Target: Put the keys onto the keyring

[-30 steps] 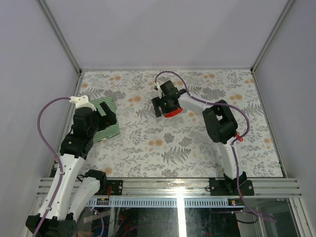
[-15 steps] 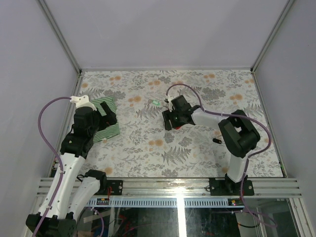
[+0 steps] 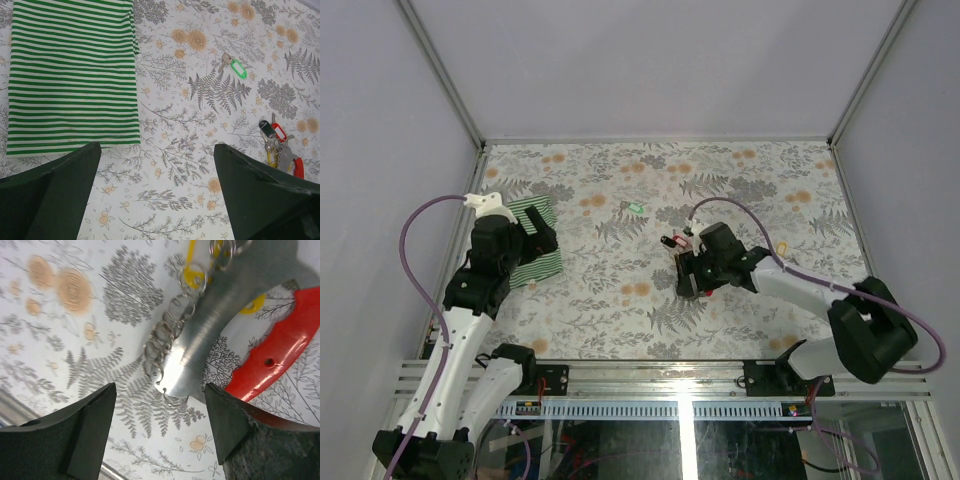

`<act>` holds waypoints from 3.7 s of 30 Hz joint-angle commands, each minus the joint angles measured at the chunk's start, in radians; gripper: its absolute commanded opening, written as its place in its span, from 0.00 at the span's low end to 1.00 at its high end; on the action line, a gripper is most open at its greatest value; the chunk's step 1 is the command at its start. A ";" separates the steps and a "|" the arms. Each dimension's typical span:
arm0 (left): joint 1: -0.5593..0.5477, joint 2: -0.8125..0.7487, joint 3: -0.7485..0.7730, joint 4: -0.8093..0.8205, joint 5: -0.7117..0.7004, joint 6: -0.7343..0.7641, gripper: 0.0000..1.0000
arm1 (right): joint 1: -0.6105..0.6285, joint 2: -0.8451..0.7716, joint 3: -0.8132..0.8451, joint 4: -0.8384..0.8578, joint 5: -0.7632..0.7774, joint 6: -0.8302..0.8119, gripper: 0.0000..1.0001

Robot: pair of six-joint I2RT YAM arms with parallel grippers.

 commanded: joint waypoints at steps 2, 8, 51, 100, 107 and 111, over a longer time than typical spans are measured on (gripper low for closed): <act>-0.006 0.011 -0.001 0.073 0.053 0.023 1.00 | 0.010 -0.202 0.026 -0.030 0.084 0.027 0.78; -0.023 0.034 0.005 0.082 0.106 0.023 1.00 | 0.009 -0.271 0.017 -0.109 0.340 0.118 0.76; -0.508 0.118 -0.143 0.203 -0.106 -0.210 1.00 | -0.022 -0.188 -0.095 0.056 0.006 0.066 0.75; -0.507 -0.012 -0.101 0.061 -0.261 -0.242 1.00 | 0.280 0.325 0.244 -0.200 0.233 -0.304 0.30; -0.508 0.034 -0.143 0.132 -0.161 -0.290 1.00 | 0.284 0.283 0.252 -0.177 0.187 -0.257 0.20; -0.508 0.031 -0.202 0.205 -0.113 -0.337 1.00 | 0.283 0.257 0.257 -0.161 0.184 -0.225 0.17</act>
